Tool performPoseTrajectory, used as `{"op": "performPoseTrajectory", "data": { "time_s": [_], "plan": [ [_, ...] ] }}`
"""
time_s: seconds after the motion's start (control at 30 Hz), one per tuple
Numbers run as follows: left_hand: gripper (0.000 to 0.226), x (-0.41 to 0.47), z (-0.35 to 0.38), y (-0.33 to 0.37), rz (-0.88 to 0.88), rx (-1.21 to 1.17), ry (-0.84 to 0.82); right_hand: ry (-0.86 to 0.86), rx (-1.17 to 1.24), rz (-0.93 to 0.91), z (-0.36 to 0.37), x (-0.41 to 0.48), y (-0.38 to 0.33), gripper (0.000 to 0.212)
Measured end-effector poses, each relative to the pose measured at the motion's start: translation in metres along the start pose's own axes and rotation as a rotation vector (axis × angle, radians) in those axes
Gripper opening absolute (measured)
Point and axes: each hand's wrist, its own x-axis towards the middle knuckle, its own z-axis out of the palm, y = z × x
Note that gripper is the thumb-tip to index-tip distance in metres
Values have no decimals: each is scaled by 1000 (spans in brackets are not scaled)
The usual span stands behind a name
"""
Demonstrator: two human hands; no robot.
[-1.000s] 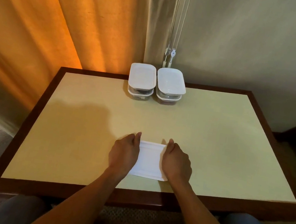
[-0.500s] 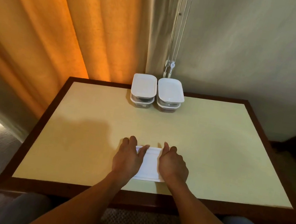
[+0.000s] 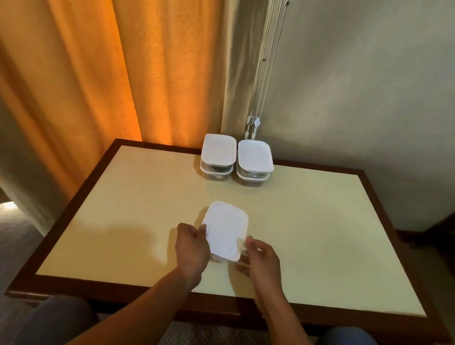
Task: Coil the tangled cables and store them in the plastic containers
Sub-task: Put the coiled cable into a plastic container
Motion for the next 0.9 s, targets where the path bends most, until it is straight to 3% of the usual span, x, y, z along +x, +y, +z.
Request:
{"op": "performPoseTrajectory", "data": {
  "time_s": [0.17, 0.3, 0.43, 0.47, 0.57, 0.73, 0.9],
  "plan": [
    [16, -10, 17, 24, 49, -137, -87, 79, -102, -167, 5, -3, -22, 46],
    [23, 0, 24, 58, 113, -210, -190, 129, -345, -360, -1, 12, -66, 57],
    [20, 28, 38, 98, 123, -227, -237, 61, -619, -588, -2, 40, -111, 45],
    [21, 39, 42, 108, 113, -220, -253, 6, -654, -592, -2, 49, -122, 52],
    [27, 78, 56, 136, 125, -95, -274, -128, -718, -613, -2, 87, -146, 83],
    [27, 126, 75, 165, 244, 190, -407, 6, -788, -736, 0, 164, -159, 50],
    [48, 163, 76, 164, 563, 711, -407, 16, -855, -736, 1, 202, -147, 44]
  ]
}}
